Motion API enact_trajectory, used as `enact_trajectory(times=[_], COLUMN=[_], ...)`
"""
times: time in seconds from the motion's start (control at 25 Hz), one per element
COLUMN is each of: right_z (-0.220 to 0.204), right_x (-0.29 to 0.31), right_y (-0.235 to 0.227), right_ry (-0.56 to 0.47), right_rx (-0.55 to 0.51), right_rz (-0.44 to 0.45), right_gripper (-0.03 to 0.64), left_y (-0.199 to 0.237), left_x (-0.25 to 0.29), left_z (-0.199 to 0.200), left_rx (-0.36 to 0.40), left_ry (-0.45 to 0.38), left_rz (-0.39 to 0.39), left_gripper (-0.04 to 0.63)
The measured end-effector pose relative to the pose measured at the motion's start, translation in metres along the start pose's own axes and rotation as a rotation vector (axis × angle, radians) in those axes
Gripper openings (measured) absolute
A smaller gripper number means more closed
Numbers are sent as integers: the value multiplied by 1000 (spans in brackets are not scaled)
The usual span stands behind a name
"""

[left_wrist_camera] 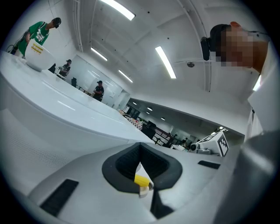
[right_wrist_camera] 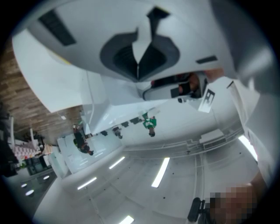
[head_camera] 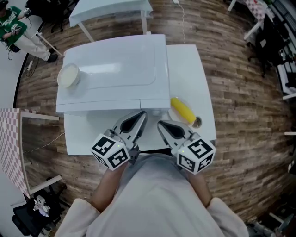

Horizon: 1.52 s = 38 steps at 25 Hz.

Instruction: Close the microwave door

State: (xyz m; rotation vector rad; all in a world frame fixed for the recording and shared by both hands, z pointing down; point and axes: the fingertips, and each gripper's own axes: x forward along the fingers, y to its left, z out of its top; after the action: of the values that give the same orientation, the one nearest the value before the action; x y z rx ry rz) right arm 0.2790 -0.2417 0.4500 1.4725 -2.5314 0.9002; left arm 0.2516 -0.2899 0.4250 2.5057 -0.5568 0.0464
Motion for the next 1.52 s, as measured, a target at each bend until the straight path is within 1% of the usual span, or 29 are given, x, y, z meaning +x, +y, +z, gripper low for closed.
enact_trajectory(times=[0.24, 0.44, 0.6, 0.88, 1.04, 1.32, 1.52], right_z=[2, 3, 5, 18, 20, 21, 23], right_x=[-4, -9, -14, -24, -32, -48, -49], right_y=[7, 15, 21, 31, 35, 33, 36], right_ry=[-17, -35, -47, -71, -56, -37, -27], right_rx=[-23, -48, -60, -105, -150, -140, -140], right_rz=[3, 3, 28, 76, 99, 136, 164], right_gripper=[23, 23, 23, 23, 23, 23, 23], left_y=[-7, -11, -12, -17, -20, -29, -30], left_x=[-4, -16, -23, -33, -39, -39, -44], left_z=[-9, -11, -11, -15, -18, -22, -22], left_rx=[3, 45, 15, 9, -7, -25, -32], left_ry=[11, 11, 8, 8, 5, 16, 16], left_rz=[5, 22, 32, 37, 45, 38, 48], left_gripper=[17, 17, 17, 17, 17, 17, 17])
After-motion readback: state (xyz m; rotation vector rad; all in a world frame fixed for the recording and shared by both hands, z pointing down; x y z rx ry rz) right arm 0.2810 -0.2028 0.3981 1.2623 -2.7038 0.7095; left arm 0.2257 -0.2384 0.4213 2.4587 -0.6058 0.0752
